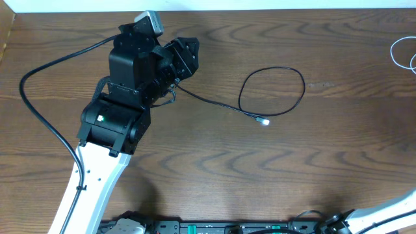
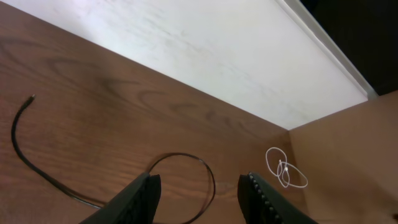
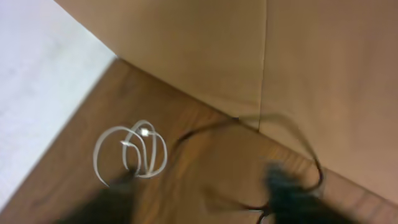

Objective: Untangle cables

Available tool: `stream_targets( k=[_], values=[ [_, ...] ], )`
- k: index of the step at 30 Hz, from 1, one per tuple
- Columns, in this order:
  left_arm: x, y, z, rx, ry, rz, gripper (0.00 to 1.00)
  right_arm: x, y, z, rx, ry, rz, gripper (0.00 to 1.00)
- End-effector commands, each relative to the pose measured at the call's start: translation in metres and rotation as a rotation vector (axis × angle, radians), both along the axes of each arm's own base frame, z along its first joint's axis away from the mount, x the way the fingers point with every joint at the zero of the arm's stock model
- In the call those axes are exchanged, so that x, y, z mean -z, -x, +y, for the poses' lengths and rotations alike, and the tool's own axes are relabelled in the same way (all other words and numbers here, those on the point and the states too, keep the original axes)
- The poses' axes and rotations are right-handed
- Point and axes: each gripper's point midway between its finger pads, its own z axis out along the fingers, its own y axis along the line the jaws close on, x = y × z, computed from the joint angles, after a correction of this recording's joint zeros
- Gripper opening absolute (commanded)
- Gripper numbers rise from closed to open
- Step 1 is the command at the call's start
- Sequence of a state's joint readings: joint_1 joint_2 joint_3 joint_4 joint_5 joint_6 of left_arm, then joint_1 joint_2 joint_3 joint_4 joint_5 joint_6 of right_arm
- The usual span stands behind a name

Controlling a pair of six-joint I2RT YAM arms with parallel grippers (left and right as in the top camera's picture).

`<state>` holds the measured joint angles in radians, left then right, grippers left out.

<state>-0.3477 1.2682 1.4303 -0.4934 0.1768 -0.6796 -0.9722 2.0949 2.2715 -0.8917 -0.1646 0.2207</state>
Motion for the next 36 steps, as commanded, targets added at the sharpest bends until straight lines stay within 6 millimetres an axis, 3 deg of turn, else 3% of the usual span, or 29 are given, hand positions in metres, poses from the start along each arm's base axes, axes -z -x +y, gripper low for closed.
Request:
stream_targets(
  k=[1,2,7,12,18,27,36],
  values=[
    [-0.003,-0.003,0.003,-0.011,-0.014,-0.014,0.46,0.004,-0.006,0.002,-0.022,-0.029,-0.023,0.95],
    [-0.003,-0.003,0.003,-0.011,-0.013,-0.015,0.46,0.006,-0.007,0.004,-0.031,-0.039,-0.027,0.99],
    [-0.003,-0.003,0.003,-0.011,-0.014,-0.014,0.46,-0.003,-0.014,0.011,-0.076,-0.044,-0.067,0.99],
    [-0.003,-0.003,0.003,-0.011,-0.014,-0.013,0.46,-0.025,-0.036,0.042,-0.234,-0.088,-0.185,0.99],
    [0.002,-0.001,0.005,-0.015,-0.025,0.007,0.46,-0.040,-0.075,0.113,-0.527,-0.150,-0.260,0.99],
    [0.042,0.007,0.049,-0.208,-0.197,0.143,0.46,-0.008,-0.124,0.245,-0.834,-0.223,-0.088,0.99],
    [0.092,0.012,0.063,-0.173,-0.364,0.284,0.47,0.020,-0.153,0.388,-1.157,-0.141,0.112,0.99]
  ],
)
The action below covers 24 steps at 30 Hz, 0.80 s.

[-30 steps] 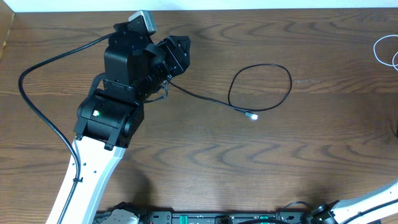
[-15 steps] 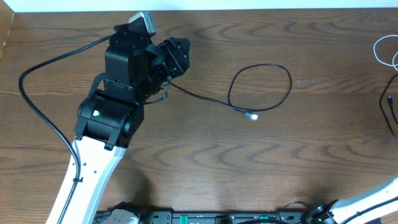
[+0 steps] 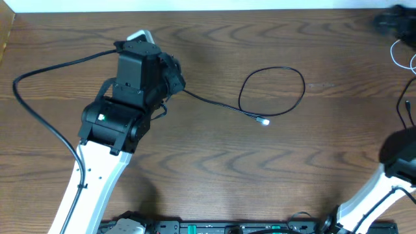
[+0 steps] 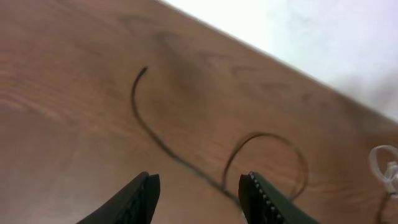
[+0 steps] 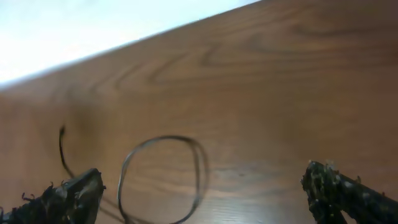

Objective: Untangle cables

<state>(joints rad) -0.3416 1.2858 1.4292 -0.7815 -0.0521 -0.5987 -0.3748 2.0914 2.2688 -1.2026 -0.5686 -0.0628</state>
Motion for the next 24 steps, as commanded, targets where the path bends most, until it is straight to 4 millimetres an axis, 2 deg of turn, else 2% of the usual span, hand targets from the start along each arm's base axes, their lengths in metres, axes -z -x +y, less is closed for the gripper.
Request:
stream_targets(
  k=[1,2,4,7,11,14,16,21,24],
  values=[
    [0.030,-0.007,0.016,-0.028,-0.081,0.083,0.47,-0.005,-0.002,0.046,-0.138,0.099,-0.029,0.99],
    [0.036,-0.009,0.021,-0.044,-0.084,0.101,0.47,-0.002,-0.005,0.063,-0.179,0.111,-0.032,0.99],
    [0.046,-0.013,0.035,-0.092,-0.079,0.139,0.55,0.007,-0.011,0.098,-0.245,0.142,-0.036,0.99],
    [0.056,-0.017,0.057,-0.144,-0.057,0.183,0.56,0.021,-0.015,0.148,-0.350,0.174,-0.050,0.99],
    [0.064,-0.015,0.089,-0.221,-0.030,0.230,0.56,0.039,-0.007,0.216,-0.540,0.224,-0.082,0.98],
    [0.068,-0.009,0.105,-0.266,-0.029,0.261,0.56,0.054,0.006,0.269,-0.686,0.303,-0.111,0.98],
    [0.071,-0.005,0.110,-0.277,-0.031,0.280,0.56,0.063,0.015,0.296,-0.760,0.359,-0.129,0.95],
    [0.072,-0.002,0.110,-0.253,-0.056,0.291,0.57,0.090,0.049,0.358,-0.963,0.413,-0.157,0.94],
    [0.072,-0.003,0.110,-0.253,-0.055,0.290,0.57,0.111,0.073,0.384,-1.077,0.431,-0.151,0.91]
  ],
)
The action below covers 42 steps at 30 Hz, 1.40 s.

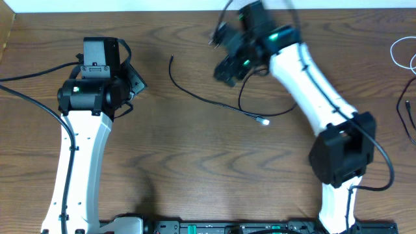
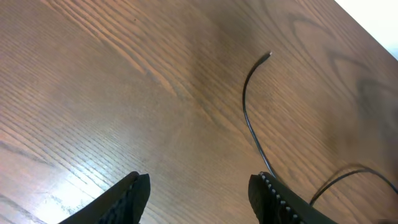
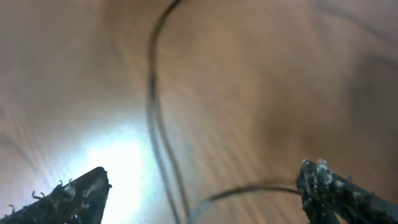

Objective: Untangle cables

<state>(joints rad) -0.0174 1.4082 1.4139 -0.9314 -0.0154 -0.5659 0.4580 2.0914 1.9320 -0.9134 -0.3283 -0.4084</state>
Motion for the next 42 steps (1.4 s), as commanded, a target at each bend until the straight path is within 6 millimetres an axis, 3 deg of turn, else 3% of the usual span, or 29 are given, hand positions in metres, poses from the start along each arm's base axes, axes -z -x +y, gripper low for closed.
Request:
stream_targets(
  k=[1,9,14,20,31,42],
  values=[
    [0.000,0.001,0.000,0.021,-0.006,0.004,0.57,0.015,0.023,0.018,-0.133,0.060,-0.026,0.88],
    [0.000,0.001,0.000,0.021,-0.007,0.004,0.57,0.061,0.049,0.043,-0.195,0.075,0.092,0.66],
    [0.000,0.001,0.000,0.021,-0.007,0.003,0.57,0.100,0.055,0.041,-0.184,0.116,0.182,0.51],
    [0.000,0.001,0.000,0.021,-0.007,0.004,0.57,0.131,0.058,0.035,-0.167,0.163,0.237,0.45],
    [0.001,0.002,0.000,0.020,-0.006,0.005,0.57,0.151,0.050,0.022,-0.117,0.251,0.229,0.41],
    [0.001,0.002,0.000,0.021,-0.006,0.005,0.57,0.159,0.050,0.019,-0.112,0.269,0.232,0.37]
  ],
)
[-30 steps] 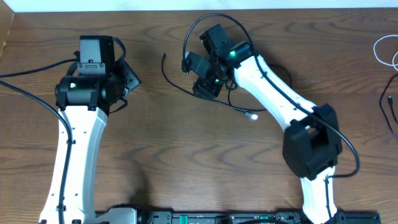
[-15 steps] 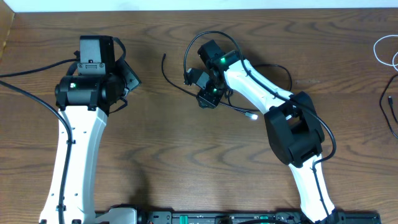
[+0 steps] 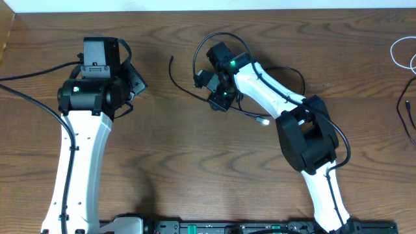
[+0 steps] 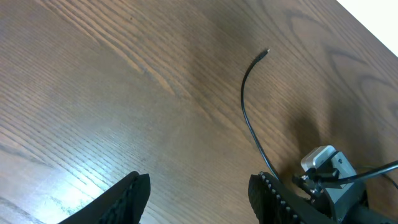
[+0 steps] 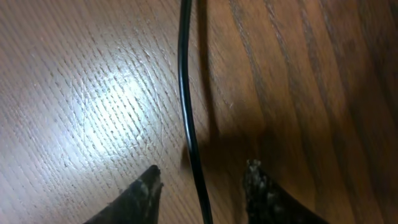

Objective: Untangle cables

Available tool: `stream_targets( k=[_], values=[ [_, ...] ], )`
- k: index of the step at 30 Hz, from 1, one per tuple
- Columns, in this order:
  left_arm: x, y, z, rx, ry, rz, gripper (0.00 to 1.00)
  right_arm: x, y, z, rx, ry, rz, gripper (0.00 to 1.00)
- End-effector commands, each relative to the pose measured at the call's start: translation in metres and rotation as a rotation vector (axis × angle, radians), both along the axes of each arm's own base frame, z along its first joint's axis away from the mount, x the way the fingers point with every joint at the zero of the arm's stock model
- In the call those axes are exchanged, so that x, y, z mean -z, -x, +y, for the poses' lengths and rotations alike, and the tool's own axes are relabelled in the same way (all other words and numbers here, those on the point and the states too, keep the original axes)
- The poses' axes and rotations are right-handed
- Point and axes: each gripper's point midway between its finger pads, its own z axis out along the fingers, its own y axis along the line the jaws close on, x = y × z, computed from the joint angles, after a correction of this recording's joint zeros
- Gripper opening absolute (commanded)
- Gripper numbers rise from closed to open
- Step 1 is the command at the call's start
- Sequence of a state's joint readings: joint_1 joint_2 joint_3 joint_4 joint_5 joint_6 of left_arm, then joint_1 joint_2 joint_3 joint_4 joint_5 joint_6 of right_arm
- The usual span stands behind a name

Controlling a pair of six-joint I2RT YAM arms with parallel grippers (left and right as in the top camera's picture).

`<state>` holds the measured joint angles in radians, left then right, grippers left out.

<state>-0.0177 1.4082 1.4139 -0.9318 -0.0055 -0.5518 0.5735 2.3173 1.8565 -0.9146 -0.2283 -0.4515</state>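
A thin black cable lies on the wooden table, its free end at the upper left. It runs right into a loop ending in a white plug. My right gripper is low over the cable's straight part. It is open, and the cable runs between its fingers with a gap on each side. My left gripper stands open and empty, left of the cable end. In the left wrist view the left gripper faces the right gripper.
A coiled white cable lies at the far right edge, with another black cable below it. The left arm's own lead trails off to the left. A white strip borders the table's far edge.
My right gripper has come down and slightly left from above the cable near the loop. It now straddles the cable's straight part with narrower jaws. The left arm has not moved.
At first my left gripper hovered open over the black cable's left part, with the right gripper by the white cable at far right. The left arm then drew back left. The right arm crossed the table, and now its open fingers straddle the cable.
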Motion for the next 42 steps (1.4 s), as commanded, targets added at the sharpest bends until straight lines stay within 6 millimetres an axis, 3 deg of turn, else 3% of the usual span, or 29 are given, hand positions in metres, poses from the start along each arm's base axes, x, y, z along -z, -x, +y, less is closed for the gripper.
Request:
stream_targets(
  k=[1,10,16,18,22,29,32,34,39,42],
  values=[
    [0.001,0.002,0.002,0.003,-0.007,0.007,0.57,0.021,0.005,-0.004,0.008,0.037,0.031,0.36],
    [0.001,0.003,0.002,0.003,-0.007,0.010,0.57,0.024,0.006,-0.004,0.023,0.039,0.039,0.27],
    [0.001,0.003,0.002,0.003,-0.007,0.010,0.57,0.023,0.002,-0.002,0.060,0.029,0.034,0.04],
    [0.001,0.003,0.002,0.003,-0.007,0.010,0.57,0.020,-0.002,-0.001,0.090,0.021,0.031,0.01],
    [0.001,0.003,0.002,0.003,-0.007,0.010,0.57,0.004,-0.014,-0.002,0.188,-0.007,0.026,0.01],
    [0.001,0.003,0.002,0.003,-0.008,0.010,0.57,-0.052,-0.039,-0.010,0.432,-0.100,0.000,0.01],
    [0.001,0.003,0.002,0.003,-0.008,0.010,0.57,-0.073,-0.050,-0.021,0.569,-0.144,-0.002,0.01],
    [0.001,0.003,0.002,0.003,-0.008,0.010,0.56,-0.081,-0.061,-0.039,0.744,-0.136,-0.016,0.01],
    [0.001,0.003,0.002,0.003,-0.008,0.010,0.57,-0.085,-0.082,-0.084,1.080,-0.090,-0.066,0.01],
    [0.001,0.003,0.002,0.003,-0.008,0.010,0.57,-0.084,-0.086,-0.099,1.191,-0.093,-0.053,0.01]
  ],
)
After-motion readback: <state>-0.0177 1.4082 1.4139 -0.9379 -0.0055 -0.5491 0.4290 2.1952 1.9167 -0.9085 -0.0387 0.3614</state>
